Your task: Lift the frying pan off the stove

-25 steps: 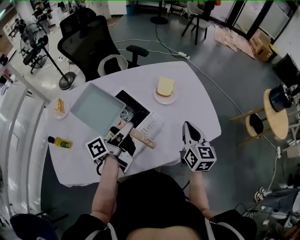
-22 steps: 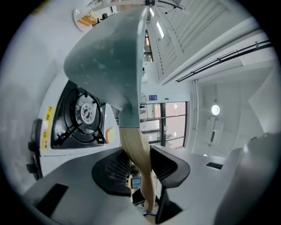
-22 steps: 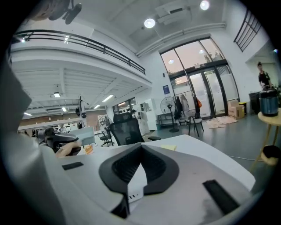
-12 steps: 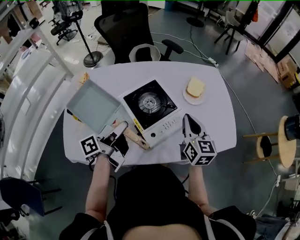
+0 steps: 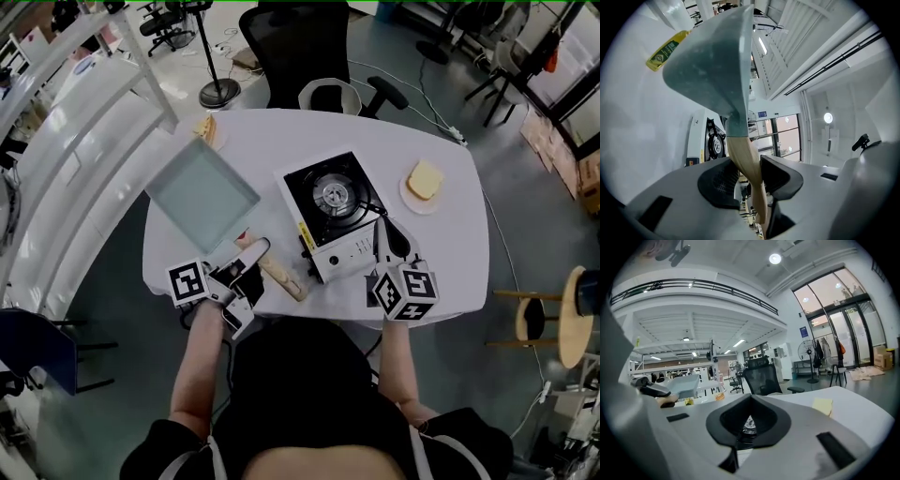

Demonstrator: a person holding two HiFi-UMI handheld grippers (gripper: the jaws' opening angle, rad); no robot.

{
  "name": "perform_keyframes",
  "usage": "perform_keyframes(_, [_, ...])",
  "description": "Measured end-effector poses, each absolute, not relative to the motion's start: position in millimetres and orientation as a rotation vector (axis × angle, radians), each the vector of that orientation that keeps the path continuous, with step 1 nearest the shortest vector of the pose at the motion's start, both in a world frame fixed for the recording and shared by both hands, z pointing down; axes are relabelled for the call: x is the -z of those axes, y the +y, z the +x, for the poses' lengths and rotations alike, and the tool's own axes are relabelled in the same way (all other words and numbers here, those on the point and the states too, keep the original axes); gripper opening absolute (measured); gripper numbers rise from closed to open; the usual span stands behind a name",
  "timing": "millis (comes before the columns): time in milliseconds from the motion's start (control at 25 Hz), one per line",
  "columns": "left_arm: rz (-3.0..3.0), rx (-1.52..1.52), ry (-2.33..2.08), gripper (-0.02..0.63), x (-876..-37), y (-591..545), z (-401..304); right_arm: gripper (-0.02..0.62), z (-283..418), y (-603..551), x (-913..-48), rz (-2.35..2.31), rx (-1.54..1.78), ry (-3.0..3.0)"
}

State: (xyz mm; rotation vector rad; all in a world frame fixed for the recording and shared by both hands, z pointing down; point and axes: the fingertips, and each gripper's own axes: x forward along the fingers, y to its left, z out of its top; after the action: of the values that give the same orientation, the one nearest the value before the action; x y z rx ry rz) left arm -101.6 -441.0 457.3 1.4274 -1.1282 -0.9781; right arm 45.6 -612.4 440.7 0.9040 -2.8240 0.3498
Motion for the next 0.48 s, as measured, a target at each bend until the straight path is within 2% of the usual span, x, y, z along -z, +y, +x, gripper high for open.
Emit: perform_keyframes(480, [1.434, 0.999, -1.133, 0.144, -460.2, -441.5, -104.4, 0.002, 37.2, -615.1, -443.9, 0.878, -0.327, -2.819])
